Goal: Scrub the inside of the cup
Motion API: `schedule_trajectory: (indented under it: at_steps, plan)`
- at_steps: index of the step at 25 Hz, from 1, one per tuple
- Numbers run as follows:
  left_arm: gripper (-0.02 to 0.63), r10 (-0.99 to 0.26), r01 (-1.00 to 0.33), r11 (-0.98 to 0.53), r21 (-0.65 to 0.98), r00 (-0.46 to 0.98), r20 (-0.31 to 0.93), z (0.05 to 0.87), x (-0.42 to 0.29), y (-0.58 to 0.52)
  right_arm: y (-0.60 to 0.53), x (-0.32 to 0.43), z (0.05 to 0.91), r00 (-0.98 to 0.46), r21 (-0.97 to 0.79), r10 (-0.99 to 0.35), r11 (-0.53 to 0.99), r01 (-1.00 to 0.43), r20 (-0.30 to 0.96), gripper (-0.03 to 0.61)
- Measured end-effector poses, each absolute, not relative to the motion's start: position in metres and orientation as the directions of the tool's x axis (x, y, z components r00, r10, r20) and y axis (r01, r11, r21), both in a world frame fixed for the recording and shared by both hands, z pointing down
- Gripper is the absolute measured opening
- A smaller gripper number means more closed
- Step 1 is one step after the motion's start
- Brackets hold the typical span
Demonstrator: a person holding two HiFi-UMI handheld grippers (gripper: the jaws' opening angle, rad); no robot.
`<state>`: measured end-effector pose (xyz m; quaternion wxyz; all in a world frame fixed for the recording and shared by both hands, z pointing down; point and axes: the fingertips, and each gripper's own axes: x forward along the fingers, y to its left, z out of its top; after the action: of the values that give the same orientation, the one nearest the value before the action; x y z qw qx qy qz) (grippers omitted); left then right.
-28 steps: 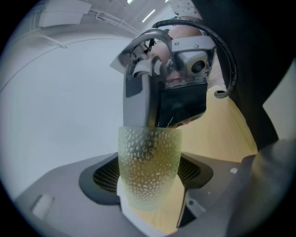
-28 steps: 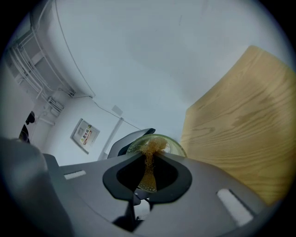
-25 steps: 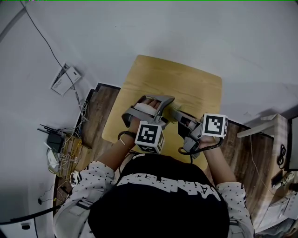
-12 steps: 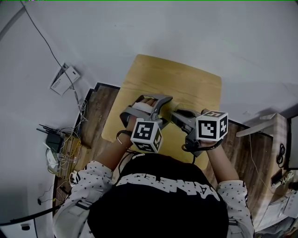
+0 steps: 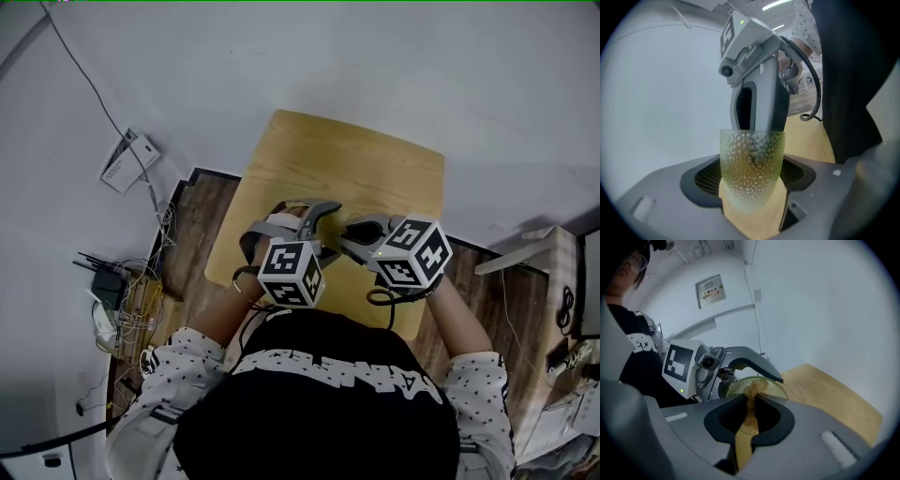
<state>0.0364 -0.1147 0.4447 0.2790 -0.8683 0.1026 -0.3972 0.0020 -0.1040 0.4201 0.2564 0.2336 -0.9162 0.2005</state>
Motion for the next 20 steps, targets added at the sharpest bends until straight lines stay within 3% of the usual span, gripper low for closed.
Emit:
schedule_trajectory:
  at_steps: [10,15,20]
  plan:
    - [0.365,-0.338,0.031,-0.878,-0.477,0.665,0.666,0.455,0.034,-0.106,-0.093,-0.002,0.430,-0.673,-0.033,-0.278,0.912,-0.410,0.685,0.046]
    - [0.365,-0.303,0.044,-0.899,-0.436,0.657,0.690,0.463,0.037,-0.101,-0.083,-0.002,0.439,-0.607,0.135,-0.262,0.959,-0.248,0.750,0.046]
    - [0.365,-0.268,0.057,-0.913,-0.403,0.662,0.700,0.467,0.038,-0.097,-0.078,-0.001,0.444,-0.575,0.172,-0.234,0.972,-0.161,0.784,0.046]
